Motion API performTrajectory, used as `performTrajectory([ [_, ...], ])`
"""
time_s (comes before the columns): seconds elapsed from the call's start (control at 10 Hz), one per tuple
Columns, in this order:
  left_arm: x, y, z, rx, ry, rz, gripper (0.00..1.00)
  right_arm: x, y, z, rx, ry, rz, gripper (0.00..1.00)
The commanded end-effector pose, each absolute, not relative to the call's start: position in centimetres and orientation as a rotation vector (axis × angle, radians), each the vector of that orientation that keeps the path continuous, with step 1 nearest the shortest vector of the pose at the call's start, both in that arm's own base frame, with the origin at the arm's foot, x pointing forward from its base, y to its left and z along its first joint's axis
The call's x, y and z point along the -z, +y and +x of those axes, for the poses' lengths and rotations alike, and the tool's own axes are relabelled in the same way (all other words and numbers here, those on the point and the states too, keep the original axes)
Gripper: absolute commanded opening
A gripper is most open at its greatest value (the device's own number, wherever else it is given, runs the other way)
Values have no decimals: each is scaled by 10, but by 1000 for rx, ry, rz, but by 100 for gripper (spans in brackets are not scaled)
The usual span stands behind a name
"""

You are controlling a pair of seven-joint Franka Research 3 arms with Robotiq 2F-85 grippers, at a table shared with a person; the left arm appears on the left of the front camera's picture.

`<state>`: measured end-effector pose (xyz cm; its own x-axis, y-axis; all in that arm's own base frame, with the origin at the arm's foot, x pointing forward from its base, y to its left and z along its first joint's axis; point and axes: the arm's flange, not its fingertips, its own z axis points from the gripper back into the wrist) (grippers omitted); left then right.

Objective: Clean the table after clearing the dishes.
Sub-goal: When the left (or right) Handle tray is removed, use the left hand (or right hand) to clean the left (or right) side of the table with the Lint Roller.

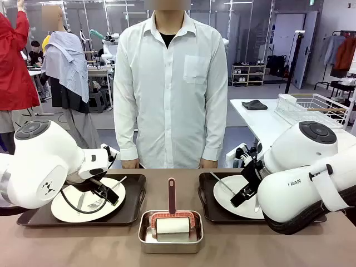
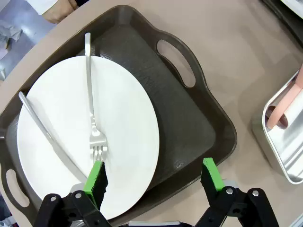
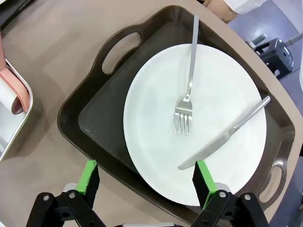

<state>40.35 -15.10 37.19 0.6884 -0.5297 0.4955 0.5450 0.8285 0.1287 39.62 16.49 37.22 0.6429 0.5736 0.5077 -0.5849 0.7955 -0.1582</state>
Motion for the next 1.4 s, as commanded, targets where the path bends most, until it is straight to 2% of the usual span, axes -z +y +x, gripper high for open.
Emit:
performTrajectory([
  [0.0, -372, -151, 403, 602, -545, -30, 100, -372, 165, 396, -660, -571, 21, 100],
  [1.3, -372, -151, 403, 602, -545, -30, 100, -372, 165, 396, -660, -571, 21, 100],
])
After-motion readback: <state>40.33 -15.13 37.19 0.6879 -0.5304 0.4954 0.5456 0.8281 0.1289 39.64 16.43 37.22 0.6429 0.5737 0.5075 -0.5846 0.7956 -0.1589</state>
